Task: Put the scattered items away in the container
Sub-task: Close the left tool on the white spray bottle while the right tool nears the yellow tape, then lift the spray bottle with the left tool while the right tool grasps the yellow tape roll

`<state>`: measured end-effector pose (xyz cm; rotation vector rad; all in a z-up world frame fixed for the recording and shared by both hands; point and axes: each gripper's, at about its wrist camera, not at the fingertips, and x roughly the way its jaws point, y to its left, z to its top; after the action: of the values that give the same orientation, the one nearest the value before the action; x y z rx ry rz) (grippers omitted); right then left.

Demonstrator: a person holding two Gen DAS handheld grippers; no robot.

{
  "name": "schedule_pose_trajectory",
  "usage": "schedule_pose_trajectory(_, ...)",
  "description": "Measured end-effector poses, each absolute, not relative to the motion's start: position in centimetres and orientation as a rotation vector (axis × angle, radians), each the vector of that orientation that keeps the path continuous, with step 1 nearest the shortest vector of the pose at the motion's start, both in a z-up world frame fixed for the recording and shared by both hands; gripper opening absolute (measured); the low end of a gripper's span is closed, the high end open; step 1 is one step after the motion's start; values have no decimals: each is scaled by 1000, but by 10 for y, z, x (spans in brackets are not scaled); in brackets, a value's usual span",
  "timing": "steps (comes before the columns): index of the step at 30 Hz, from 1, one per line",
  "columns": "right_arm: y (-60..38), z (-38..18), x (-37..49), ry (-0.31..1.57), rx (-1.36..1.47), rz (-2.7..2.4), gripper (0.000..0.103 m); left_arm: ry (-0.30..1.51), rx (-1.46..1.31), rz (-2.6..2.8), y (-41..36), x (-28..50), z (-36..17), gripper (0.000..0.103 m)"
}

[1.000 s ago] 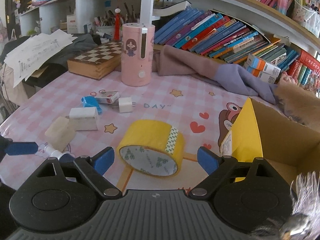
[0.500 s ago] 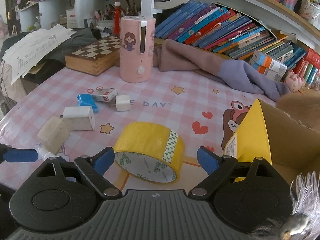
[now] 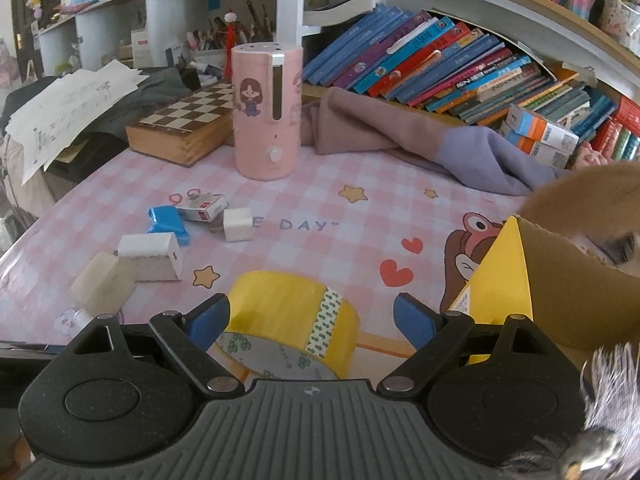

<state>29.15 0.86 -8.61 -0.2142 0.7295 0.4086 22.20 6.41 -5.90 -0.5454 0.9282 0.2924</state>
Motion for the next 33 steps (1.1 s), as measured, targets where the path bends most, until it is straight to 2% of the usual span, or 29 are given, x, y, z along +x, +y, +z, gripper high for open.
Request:
schedule_pose_trajectory(9, 14, -92, 286, 785, -255, 447, 90, 935, -422, 257, 76, 203, -55, 43)
schedule_pose_trajectory(13, 18, -103, 289, 822, -255, 426, 91, 940, -205, 243, 65, 193, -51, 39)
schedule_pose_trajectory(22, 29, -120, 296, 878, -250, 392, 93, 968, -185, 207, 68, 190, -56, 42)
schedule_pose_trajectory(33, 33, -135, 306, 909, -207, 332, 94, 974, -151, 207, 68, 182, -59, 41)
